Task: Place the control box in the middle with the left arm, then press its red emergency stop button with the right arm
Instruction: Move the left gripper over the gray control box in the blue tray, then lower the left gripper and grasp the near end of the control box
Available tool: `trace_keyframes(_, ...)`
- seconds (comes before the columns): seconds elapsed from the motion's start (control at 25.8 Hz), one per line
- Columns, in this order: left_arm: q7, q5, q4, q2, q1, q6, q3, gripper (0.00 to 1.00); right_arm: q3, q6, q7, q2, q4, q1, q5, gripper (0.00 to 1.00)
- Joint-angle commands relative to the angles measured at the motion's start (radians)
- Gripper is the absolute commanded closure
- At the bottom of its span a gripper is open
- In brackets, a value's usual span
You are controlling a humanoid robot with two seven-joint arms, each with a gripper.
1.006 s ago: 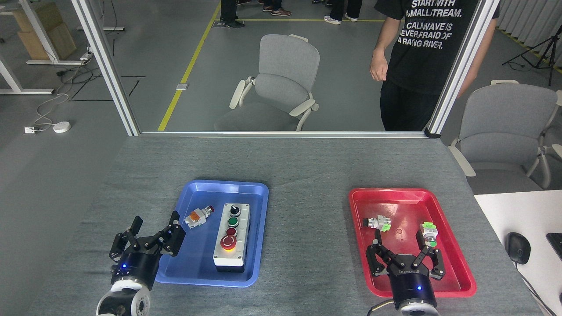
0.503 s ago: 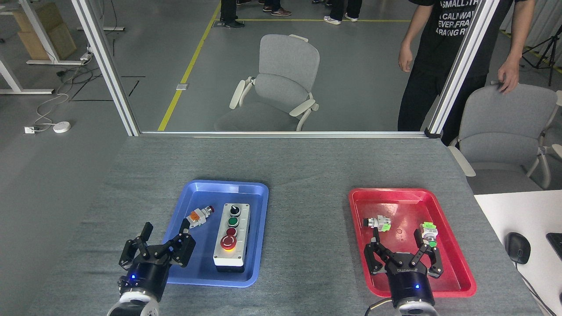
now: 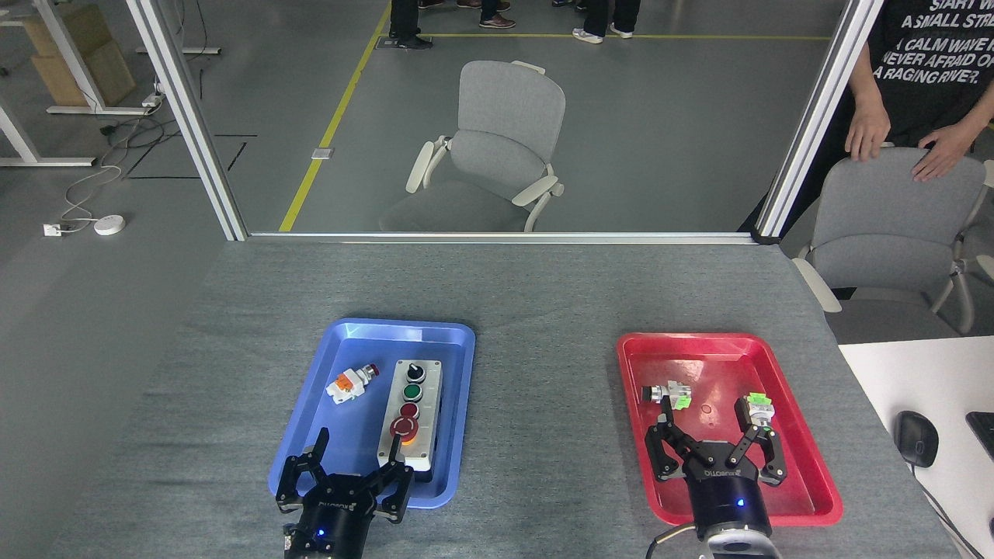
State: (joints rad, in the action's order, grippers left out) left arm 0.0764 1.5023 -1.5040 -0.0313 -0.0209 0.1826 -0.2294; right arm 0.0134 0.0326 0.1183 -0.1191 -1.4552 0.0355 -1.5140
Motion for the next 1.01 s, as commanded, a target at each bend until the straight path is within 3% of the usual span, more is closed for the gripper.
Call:
trace_keyframes(0.0, -0.003, 0.018, 0.001, 0.040, -0.039, 0.023, -0.016, 0.02, 0.000, 0.007, 0.000, -0.001, -0.002, -0.002, 0.000, 0.02)
trace_keyframes(0.39, -0.009, 0.021, 0.033, 0.134, -0.042, 0.021, -0.018, 0.02, -0.001, 0.024, 0.001, -0.005, -0.002, -0.008, 0.000, 0.02)
trace_keyframes(0.97, -0.030, 0.021, 0.229, 0.149, 0.081, 0.075, -0.022, 0.02, -0.001, 0.027, 0.006, -0.007, -0.002, -0.011, 0.000, 0.02)
